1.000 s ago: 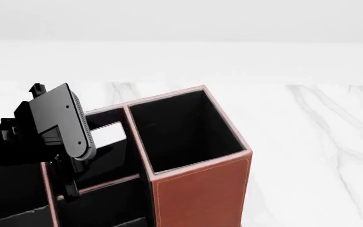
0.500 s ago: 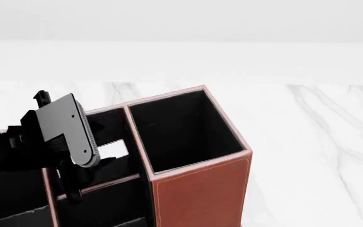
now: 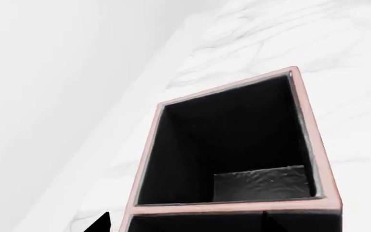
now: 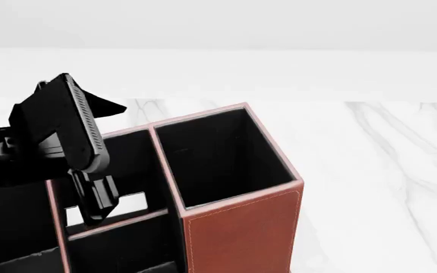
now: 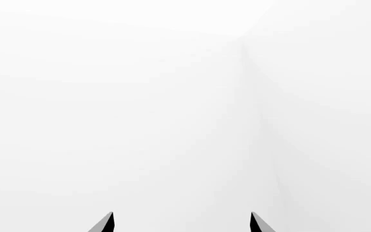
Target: Pick up the book and place it in the front compartment of the caddy.
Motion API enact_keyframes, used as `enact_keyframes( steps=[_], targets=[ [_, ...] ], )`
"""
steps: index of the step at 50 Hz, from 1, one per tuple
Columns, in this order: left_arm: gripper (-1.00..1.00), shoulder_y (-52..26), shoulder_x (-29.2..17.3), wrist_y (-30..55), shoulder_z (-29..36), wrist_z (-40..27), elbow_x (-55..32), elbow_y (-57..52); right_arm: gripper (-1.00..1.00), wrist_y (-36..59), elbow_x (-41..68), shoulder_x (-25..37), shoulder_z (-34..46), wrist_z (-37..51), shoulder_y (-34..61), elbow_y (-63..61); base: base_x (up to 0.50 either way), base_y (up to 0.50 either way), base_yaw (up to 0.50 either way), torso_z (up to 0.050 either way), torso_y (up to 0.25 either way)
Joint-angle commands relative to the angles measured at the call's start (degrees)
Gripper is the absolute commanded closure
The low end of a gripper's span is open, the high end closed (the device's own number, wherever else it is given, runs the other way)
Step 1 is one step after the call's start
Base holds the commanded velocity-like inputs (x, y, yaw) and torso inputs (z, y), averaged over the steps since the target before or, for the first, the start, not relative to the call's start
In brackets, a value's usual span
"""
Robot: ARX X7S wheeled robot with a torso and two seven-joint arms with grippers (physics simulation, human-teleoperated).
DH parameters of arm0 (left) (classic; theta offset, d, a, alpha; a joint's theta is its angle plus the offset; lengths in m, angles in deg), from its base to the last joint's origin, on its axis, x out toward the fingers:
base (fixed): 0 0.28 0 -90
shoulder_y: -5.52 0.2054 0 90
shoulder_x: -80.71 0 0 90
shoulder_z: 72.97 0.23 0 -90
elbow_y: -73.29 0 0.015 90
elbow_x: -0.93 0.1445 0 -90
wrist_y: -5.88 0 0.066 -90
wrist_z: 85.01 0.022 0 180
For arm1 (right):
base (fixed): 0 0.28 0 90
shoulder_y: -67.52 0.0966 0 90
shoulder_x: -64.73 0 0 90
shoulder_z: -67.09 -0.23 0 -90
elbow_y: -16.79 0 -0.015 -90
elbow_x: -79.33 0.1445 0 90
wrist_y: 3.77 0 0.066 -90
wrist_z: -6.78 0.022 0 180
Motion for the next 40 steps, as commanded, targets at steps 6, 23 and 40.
enact_keyframes(
  steps=[6, 23, 40],
  targets=[
    [-1.0, 2.6, -3.3, -1.6, -9.3, -3.1, -9.7, -8.4, -1.0, 0.1, -0.1, 0.3, 0.5, 0.1, 0.5, 0.3, 0.0, 0.0, 0.0, 0.0, 0.0],
    [-1.0, 10.9, -9.3, -6.3, -21.9, -15.5, -21.5, -26.2, -1.0, 0.4, -0.2, 0.7, 0.8, 0.3, 0.7, 0.2, 0.0, 0.0, 0.0, 0.0, 0.0],
    [-1.0, 20.5, -15.2, -10.2, -32.1, -31.6, -34.0, -43.6, -1.0, 2.5, -2.6, 1.4, 1.6, 0.9, -0.1, -4.4, 0.0, 0.0, 0.0, 0.0, 0.0]
  ],
)
